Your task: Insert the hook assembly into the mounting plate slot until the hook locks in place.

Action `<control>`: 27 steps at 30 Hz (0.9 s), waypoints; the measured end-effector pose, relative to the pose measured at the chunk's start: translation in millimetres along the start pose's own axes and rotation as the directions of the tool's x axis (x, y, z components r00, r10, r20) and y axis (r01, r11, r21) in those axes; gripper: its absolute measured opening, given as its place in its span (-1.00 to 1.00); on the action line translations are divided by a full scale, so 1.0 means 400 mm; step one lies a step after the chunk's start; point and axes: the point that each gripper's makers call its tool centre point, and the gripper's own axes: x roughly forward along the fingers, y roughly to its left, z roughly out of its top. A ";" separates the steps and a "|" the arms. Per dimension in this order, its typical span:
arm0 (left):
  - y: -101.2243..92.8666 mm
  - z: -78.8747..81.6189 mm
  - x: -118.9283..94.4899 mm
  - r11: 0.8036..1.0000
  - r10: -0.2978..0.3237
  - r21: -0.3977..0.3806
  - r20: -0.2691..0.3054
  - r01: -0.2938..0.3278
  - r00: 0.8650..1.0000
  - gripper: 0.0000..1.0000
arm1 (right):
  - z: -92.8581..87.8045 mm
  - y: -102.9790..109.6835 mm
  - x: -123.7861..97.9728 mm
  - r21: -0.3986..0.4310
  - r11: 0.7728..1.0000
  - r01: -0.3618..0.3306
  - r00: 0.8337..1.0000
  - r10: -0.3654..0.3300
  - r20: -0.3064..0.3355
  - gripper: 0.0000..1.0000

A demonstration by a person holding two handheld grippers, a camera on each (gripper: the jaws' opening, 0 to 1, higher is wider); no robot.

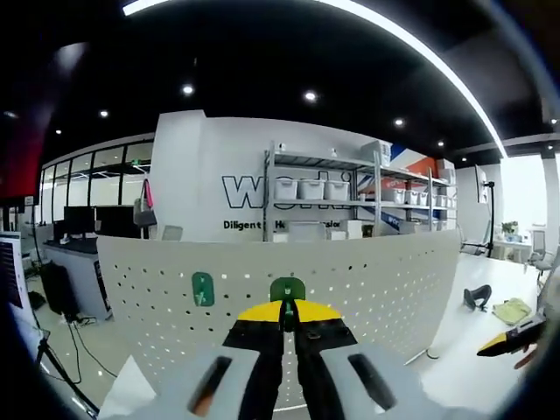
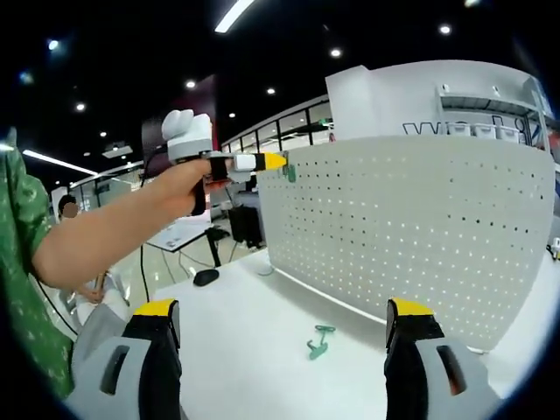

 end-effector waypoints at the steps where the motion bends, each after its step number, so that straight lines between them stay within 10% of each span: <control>1: 0.006 -0.001 0.007 1.000 0.010 -0.003 0.002 -0.010 1.000 -0.94 | 0.000 -0.001 0.001 0.000 1.000 0.000 1.000 0.000 0.000 1.00; 27: 0.087 0.000 0.119 0.996 0.090 -0.001 0.032 -0.090 0.995 -0.94 | -0.008 -0.045 0.026 0.025 1.000 0.009 1.000 -0.009 -0.013 1.00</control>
